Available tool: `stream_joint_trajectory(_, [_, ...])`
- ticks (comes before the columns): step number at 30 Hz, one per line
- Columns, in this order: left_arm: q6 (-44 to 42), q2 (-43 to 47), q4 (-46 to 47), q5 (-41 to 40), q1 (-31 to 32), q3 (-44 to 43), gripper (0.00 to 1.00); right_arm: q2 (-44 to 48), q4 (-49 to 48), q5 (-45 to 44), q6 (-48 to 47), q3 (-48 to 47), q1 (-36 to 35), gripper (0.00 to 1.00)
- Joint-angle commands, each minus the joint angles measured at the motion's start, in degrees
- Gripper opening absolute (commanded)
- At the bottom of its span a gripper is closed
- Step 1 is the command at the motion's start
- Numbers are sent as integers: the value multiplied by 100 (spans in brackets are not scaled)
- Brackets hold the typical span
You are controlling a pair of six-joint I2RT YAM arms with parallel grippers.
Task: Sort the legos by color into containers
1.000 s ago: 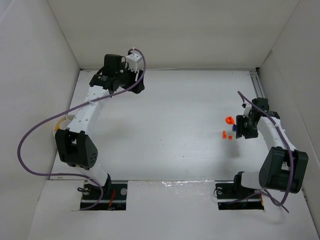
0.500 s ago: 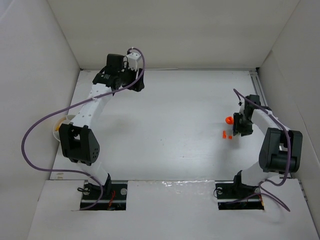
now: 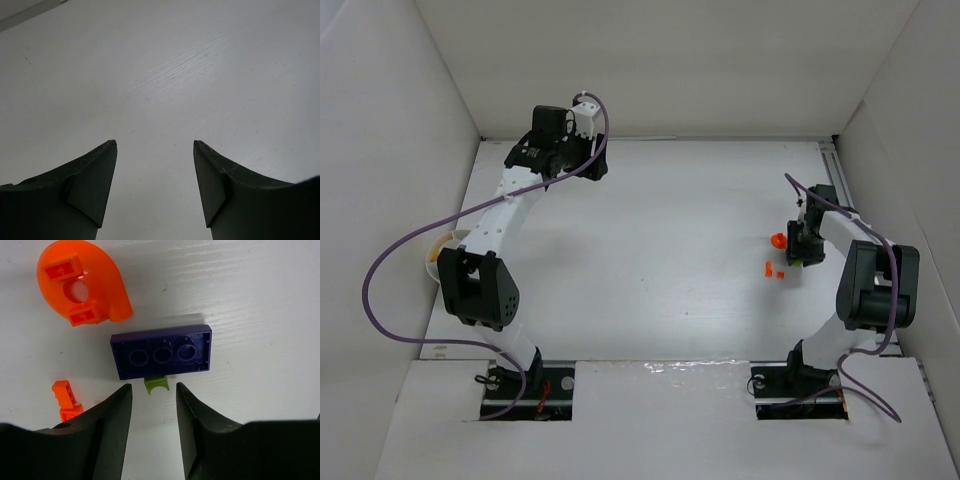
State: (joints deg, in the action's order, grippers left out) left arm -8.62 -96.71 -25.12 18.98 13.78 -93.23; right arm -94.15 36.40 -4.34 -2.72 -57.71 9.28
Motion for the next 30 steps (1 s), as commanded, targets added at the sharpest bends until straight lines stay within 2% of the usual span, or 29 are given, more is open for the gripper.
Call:
stream_joint_trajectory(1, [62,82,87,-35,11,-170,59,11,-125,-129,0,-83,-31,46])
stream_joint_trajectory(21, [10,82,87,-88,11,41,59,-350,-283,-181,-106,-179,-31,38])
stream_joint_trajectory(25, [10,82,87,-88,11,103,59,-411,-283,-181,-106,-240,-31,25])
stream_joint_trajectory(30, [-43,196,87,192,-94,218,60,-306,164,502,-159,-660,-84,20])
